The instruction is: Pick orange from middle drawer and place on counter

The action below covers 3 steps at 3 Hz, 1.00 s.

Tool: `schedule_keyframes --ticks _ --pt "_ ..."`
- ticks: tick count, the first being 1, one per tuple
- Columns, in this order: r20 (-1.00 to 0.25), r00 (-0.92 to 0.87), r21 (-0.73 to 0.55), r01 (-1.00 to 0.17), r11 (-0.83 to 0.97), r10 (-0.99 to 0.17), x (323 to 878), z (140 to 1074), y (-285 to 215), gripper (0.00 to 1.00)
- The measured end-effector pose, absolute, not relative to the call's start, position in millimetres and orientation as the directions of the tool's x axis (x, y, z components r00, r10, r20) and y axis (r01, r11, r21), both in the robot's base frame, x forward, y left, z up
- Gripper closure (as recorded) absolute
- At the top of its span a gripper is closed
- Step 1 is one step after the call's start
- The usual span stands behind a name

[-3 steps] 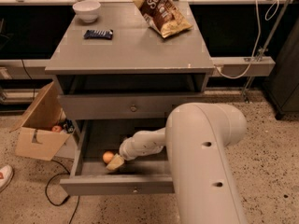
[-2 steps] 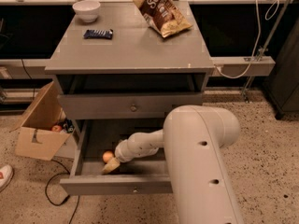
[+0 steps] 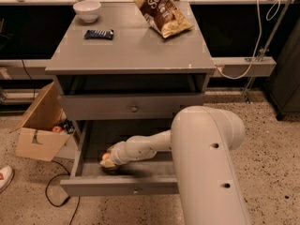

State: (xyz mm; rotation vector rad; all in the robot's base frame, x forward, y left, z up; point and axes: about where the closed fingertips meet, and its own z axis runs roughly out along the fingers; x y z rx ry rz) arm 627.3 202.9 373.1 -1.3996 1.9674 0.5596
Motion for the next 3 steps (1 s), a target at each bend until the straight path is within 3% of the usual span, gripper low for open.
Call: schedule_keyframes --ticks 2,3 --pt "-0.77 -0.125 -0.052 -0.965 0.258 -0.626 619 395 191 0.99" --pt "-0.828 -0.013 -0.083 -0.986 0.146 -0.561 594 451 177 1.0"
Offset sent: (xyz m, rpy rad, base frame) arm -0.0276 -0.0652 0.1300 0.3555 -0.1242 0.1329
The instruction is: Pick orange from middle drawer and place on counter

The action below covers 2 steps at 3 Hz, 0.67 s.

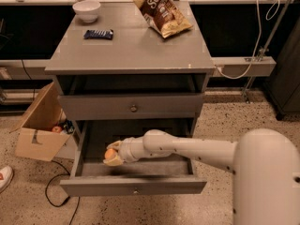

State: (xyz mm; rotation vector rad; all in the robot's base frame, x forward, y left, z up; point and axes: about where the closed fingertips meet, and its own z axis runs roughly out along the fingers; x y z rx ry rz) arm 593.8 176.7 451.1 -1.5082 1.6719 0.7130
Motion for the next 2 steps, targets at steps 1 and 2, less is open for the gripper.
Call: schedule_keyframes --ticks 1,2 --pt "-0.879 0.055 -0.132 -0.983 0.131 -0.474 579 529 148 1.0" --pt "-0.897 0.104 -0.193 -0.967 0.167 -0.429 578 598 105 1.0"
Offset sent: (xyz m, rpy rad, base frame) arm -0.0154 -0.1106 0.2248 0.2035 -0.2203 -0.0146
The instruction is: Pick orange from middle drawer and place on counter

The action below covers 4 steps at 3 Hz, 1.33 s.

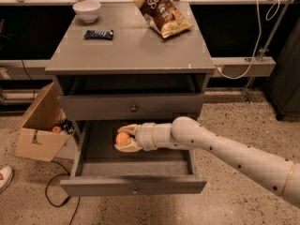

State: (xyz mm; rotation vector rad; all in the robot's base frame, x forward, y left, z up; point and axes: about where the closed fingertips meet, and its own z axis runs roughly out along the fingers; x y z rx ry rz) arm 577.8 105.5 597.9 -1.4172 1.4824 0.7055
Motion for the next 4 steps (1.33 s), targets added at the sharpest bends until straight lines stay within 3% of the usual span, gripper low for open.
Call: schedule_keyframes --ticks 2,4 --pt "-0.903 0.158 -0.248 -0.951 0.184 -0.4 578 652 85 1.0" --pt "-0.883 0.256 -0.377 -0.886 0.269 -0.394 603 847 5 1.0"
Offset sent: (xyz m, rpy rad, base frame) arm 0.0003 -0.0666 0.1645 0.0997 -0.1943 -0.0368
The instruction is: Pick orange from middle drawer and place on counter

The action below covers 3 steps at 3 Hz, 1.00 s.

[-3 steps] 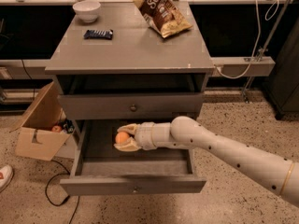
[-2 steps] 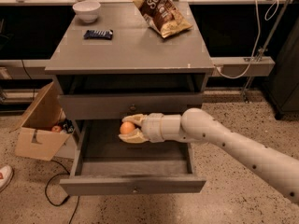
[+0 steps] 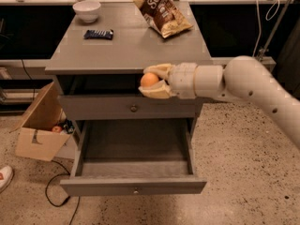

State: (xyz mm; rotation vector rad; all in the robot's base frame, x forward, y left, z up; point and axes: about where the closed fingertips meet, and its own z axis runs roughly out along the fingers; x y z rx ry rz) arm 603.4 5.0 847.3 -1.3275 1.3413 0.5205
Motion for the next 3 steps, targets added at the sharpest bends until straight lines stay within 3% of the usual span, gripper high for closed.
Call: schedule_keyframes --ticks 1,3 --pt "-0.902 0.16 -0.332 -0.851 0.407 -0.401 657 900 -26 1.0" --pt "-0.915 0.157 -0.321 -0.842 0.433 -0.373 679 901 -27 1.0"
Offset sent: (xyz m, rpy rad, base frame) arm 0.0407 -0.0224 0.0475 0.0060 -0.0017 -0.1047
